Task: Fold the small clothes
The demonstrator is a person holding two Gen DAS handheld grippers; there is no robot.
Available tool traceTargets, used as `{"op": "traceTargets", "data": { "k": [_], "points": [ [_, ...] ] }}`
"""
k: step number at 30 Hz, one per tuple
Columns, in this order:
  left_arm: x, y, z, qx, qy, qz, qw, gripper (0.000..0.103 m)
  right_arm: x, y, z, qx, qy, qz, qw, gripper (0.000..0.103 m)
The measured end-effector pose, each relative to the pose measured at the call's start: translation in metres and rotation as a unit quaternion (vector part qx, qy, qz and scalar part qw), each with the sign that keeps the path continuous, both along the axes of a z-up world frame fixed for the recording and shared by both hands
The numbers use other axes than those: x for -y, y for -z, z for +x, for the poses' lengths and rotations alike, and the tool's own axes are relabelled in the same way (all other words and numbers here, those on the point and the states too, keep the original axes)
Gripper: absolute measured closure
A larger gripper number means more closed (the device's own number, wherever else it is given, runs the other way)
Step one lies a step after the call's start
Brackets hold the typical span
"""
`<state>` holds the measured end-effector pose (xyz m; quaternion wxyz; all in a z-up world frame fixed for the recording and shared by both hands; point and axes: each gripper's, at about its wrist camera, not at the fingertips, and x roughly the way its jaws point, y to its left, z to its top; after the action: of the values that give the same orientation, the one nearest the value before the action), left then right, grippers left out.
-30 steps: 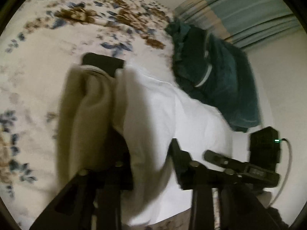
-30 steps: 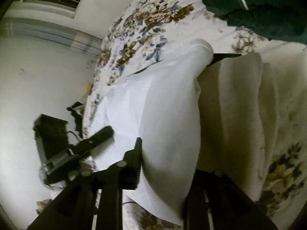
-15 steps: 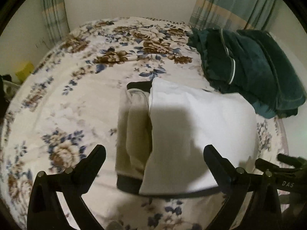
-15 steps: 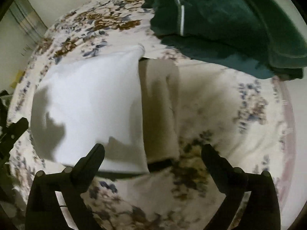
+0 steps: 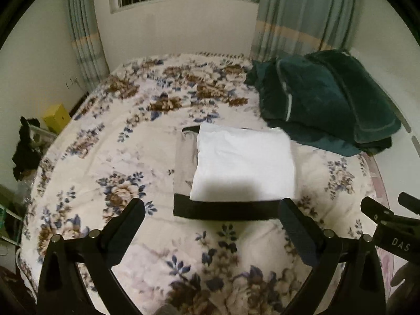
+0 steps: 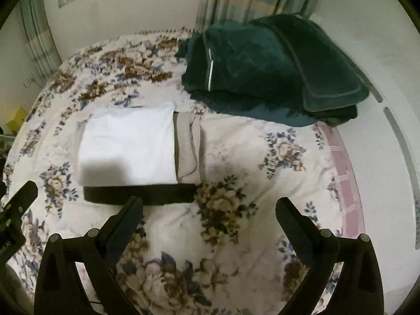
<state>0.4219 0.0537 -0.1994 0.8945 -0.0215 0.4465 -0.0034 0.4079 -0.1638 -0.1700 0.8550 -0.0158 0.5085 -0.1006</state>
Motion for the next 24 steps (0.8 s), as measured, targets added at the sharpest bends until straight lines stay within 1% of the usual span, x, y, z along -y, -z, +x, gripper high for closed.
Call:
{"op": "traceTargets", "data": {
  "k": [1, 2, 3, 5, 11, 15, 18, 19, 22, 24],
  "points": [
    [0.002, -0.008, -0.009, 0.004, 0.001, 0.002, 1.0000, 0.000, 0.002, -0.015, -0.017, 0.007, 0.001, 0.000, 1.000, 0.001],
    [0.004, -0.020, -0.023, 0.010, 0.003, 0.002, 0.9999, 0.000, 0.002, -0.024, -0.026, 0.011, 0.001, 0.000, 1.000, 0.001],
    [0.006, -0.027, -0.031, 0.014, 0.004, 0.004, 0.9999, 0.000, 0.002, -0.040, -0.043, 0.022, -0.001, -0.005, 1.000, 0.001],
    [0.011, -0.050, -0.056, 0.029, 0.005, 0.009, 0.9995, 0.000, 0.000, -0.064, -0.066, 0.040, -0.005, -0.012, 0.999, 0.001],
    [0.018, -0.100, -0.112, 0.056, 0.001, 0.003, 0.9984, 0.000, -0.001, -0.142, -0.143, 0.092, -0.016, -0.020, 0.995, 0.001],
    [0.021, -0.129, -0.137, 0.073, -0.001, 0.003, 0.9973, 0.000, -0.003, -0.183, -0.180, 0.115, -0.026, -0.017, 0.993, 0.001],
    [0.022, -0.151, -0.153, 0.078, 0.000, -0.003, 0.9969, 0.000, -0.003, -0.212, -0.207, 0.120, -0.031, -0.013, 0.992, 0.001],
    [0.023, -0.161, -0.159, 0.084, 0.001, -0.003, 0.9964, 0.000, -0.002, -0.219, -0.212, 0.120, -0.032, -0.011, 0.992, 0.001],
    [0.026, -0.177, -0.171, 0.089, 0.002, 0.008, 0.9960, 0.000, 0.000, -0.240, -0.226, 0.125, -0.033, -0.008, 0.992, 0.001],
    [0.027, -0.184, -0.178, 0.091, -0.001, 0.012, 0.9958, 0.000, 0.001, -0.253, -0.233, 0.132, -0.036, -0.005, 0.991, 0.001]
  ]
}}
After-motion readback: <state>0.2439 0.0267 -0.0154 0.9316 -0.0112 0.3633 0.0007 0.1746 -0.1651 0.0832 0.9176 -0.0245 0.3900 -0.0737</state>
